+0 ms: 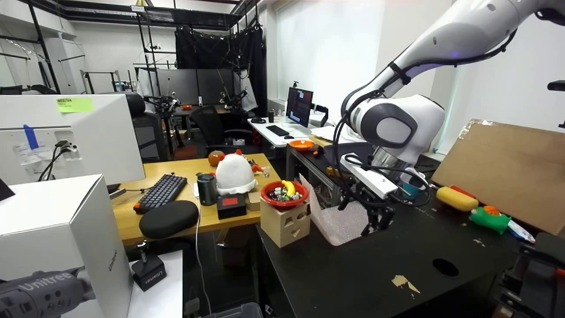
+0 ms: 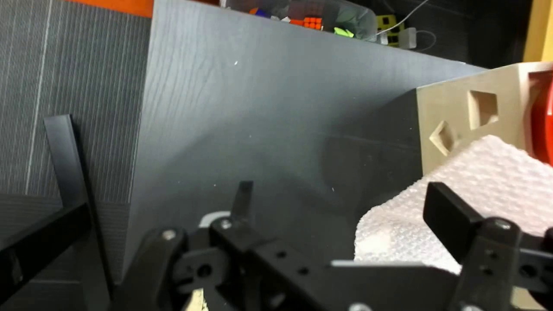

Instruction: Fold the bubble wrap.

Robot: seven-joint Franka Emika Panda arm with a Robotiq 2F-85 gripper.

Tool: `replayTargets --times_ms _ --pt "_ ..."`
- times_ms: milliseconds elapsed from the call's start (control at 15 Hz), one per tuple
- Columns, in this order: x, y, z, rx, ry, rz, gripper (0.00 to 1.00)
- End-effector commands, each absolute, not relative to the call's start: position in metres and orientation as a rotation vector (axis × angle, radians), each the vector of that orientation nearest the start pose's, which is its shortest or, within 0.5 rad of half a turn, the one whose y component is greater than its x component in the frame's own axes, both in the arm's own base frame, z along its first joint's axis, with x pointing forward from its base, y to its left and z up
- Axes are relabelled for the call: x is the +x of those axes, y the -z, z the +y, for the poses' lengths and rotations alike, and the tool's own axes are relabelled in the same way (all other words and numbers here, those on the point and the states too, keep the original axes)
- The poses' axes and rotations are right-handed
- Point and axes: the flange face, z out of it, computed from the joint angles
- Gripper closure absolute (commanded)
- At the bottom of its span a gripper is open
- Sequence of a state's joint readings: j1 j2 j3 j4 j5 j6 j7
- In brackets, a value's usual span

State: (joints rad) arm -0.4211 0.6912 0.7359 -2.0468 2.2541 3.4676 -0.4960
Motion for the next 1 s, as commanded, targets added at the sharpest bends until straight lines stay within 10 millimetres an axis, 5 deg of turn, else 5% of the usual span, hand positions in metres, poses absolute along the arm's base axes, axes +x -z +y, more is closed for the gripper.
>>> replayTargets --times_ms 0,533,933 --pt "0.452 -0.143 0.075 -2.027 0.078 2.008 0.00" --pt "0.403 -0.106 0.067 -2.501 0.123 1.766 0.00" --pt "0.383 -0.097 0.048 -2.859 0.203 1.450 0.00"
